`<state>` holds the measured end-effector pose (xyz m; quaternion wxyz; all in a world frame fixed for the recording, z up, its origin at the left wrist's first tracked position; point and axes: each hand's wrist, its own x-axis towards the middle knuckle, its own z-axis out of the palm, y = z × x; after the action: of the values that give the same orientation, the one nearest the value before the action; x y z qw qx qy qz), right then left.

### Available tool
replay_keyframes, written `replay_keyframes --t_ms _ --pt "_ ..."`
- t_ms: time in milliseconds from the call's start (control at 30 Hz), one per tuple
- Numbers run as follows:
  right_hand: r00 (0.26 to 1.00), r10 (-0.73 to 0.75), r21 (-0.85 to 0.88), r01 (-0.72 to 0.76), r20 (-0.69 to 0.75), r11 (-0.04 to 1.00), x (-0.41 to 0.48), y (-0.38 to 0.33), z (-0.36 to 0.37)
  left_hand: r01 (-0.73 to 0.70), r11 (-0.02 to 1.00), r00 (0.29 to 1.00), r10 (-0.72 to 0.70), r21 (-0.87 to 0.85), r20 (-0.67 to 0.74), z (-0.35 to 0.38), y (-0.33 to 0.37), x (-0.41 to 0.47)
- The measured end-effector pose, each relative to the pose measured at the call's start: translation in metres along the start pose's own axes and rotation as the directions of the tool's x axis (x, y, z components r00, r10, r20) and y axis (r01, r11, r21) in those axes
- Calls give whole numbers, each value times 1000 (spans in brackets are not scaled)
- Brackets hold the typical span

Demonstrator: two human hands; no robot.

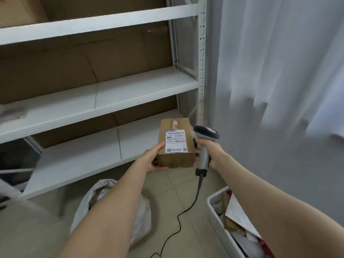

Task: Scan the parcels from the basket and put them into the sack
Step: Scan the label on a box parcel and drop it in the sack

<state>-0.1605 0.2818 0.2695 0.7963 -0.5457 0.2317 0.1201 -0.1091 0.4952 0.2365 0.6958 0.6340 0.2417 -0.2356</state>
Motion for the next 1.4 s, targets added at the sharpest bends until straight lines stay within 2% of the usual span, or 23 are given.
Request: replay_keyframes --t_ms 267,467,600,733,900,1033,1133,1233,1400 --pt "983 158 -54 -154 92 987 60 108 215 86 996 978 -85 -5 -193 -242 2 28" --pt "948 302 -113 -291 98 950 119 170 297 123 991 943 -101 51 -316 -335 -10 78" --pt "925 377 -117 -370 48 922 174 211 315 223 971 915 -179 83 -360 -364 -34 135" --pt "904 428 -109 -426 0 898 240 254 322 284 925 901 -167 253 -400 -384 -63 206" --pt "869 489 -120 -495 -71 861 313 317 327 353 799 894 -134 487 -428 -403 -129 296" --pt "835 544 -77 -550 -79 832 355 367 325 378 674 912 -152 634 -382 -415 -195 351" --pt "818 571 -41 -574 -72 818 375 402 320 408 601 909 -203 687 -363 -426 -248 373" --pt "809 577 -42 -584 -111 811 385 430 315 456 569 889 -270 684 -368 -440 -280 390" --pt "808 575 -32 -583 -129 812 387 461 308 511 385 855 -322 768 -408 -449 -305 406"
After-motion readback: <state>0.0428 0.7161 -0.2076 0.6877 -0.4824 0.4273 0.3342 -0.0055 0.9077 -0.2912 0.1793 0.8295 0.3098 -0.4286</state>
